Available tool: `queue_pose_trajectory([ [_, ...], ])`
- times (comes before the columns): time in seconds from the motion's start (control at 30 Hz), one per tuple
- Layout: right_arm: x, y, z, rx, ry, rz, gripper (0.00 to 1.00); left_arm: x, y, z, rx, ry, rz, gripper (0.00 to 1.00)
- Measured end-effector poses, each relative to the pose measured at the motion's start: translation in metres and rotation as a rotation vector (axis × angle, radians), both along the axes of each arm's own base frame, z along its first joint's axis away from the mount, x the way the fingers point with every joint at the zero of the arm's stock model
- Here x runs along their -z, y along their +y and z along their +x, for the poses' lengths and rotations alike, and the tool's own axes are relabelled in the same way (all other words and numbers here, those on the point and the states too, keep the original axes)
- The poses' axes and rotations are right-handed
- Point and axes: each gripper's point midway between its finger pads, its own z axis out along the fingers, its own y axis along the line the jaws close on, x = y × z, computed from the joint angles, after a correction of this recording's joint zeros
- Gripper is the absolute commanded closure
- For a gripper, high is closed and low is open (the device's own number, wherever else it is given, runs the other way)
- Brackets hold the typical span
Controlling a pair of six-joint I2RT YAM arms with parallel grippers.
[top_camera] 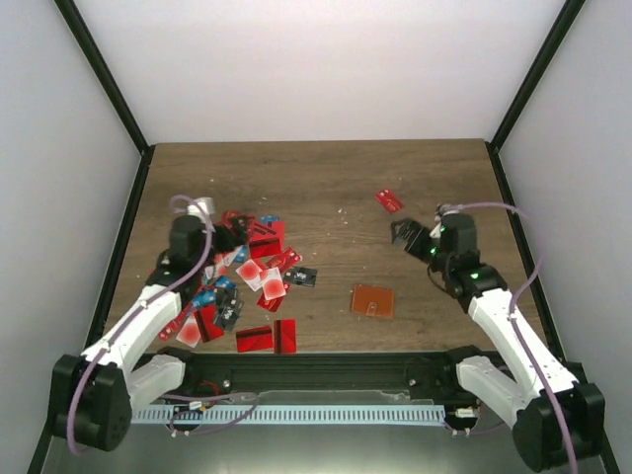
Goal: Put the credit cards into the card holder
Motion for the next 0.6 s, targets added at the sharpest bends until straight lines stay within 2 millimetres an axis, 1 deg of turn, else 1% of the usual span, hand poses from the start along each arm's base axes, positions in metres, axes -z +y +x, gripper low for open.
queue_pose_trajectory([
  [0.07, 0.030, 0.023, -0.020, -0.065, 0.102, 0.011, 0.00, 0.014, -0.046, -0.013, 0.140, 0.071, 0.011, 0.00],
  [0.1, 0.047, 0.034, -0.033, -0.102, 0.161, 0.013, 0.00, 0.020, -0.068, -0.021, 0.208, 0.098, 0.021, 0.01],
  [0.17, 0.073, 0.052, -0.055, -0.158, 0.249, 0.009, 0.00, 0.030, -0.110, -0.040, 0.349, 0.148, 0.035, 0.02],
  [0.27, 0.109, 0.066, -0.086, -0.204, 0.363, -0.008, 0.00, 0.047, -0.145, -0.061, 0.480, 0.203, 0.057, 0.02],
  [0.37, 0.132, 0.069, -0.103, -0.211, 0.428, -0.025, 0.00, 0.066, -0.175, -0.080, 0.592, 0.262, 0.081, 0.08],
  [0.47, 0.149, 0.065, -0.111, -0.198, 0.475, -0.050, 0.00, 0.088, -0.202, -0.103, 0.696, 0.329, 0.107, 0.12],
  [0.6, 0.155, 0.056, -0.108, -0.160, 0.475, -0.092, 0.00, 0.110, -0.236, -0.137, 0.818, 0.390, 0.115, 0.25],
])
